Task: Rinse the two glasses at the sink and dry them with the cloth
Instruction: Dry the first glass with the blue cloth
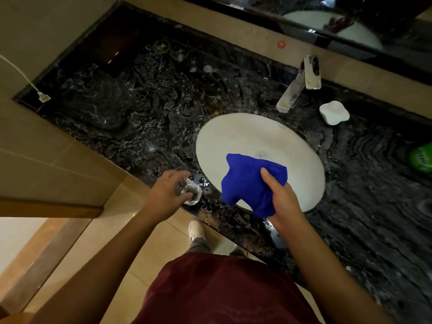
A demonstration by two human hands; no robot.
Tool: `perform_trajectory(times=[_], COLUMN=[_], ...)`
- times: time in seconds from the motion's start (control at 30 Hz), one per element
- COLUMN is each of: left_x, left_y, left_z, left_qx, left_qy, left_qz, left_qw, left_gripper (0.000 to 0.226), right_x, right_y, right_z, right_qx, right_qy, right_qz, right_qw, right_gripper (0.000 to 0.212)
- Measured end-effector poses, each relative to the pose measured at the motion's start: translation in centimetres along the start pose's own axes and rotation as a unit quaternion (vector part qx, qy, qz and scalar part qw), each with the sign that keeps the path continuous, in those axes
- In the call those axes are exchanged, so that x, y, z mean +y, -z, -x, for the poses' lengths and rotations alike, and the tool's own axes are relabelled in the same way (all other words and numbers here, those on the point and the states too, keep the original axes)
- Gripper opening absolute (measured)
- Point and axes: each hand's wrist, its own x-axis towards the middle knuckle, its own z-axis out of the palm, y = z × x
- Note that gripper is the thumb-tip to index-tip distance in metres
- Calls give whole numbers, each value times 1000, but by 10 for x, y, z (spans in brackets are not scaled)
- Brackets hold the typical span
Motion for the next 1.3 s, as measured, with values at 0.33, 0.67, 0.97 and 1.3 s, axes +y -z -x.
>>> perform_trajectory(times=[0.33, 0.67, 0.97, 1.3], left_x=[121, 188, 259, 276], left_y=[21, 17, 7, 3], left_z=[15, -14, 6, 4], left_qx=[-127, -224, -71, -32], left_qy=[156, -75, -56, -107], left_qz=[712, 587, 601, 558], left_qw=[673, 774, 794, 822], left_gripper=[58, 69, 54, 56], right_x=[-57, -78, -101, -100], right_y=[-18, -23, -19, -17], right_z=[20, 41, 60, 64], right_qx=[-25, -84, 69, 150], right_qy=[121, 232, 420, 503], right_qz=[-159, -127, 59, 318], right_qw=[980, 961, 903, 789], right_gripper=[16, 67, 13, 45])
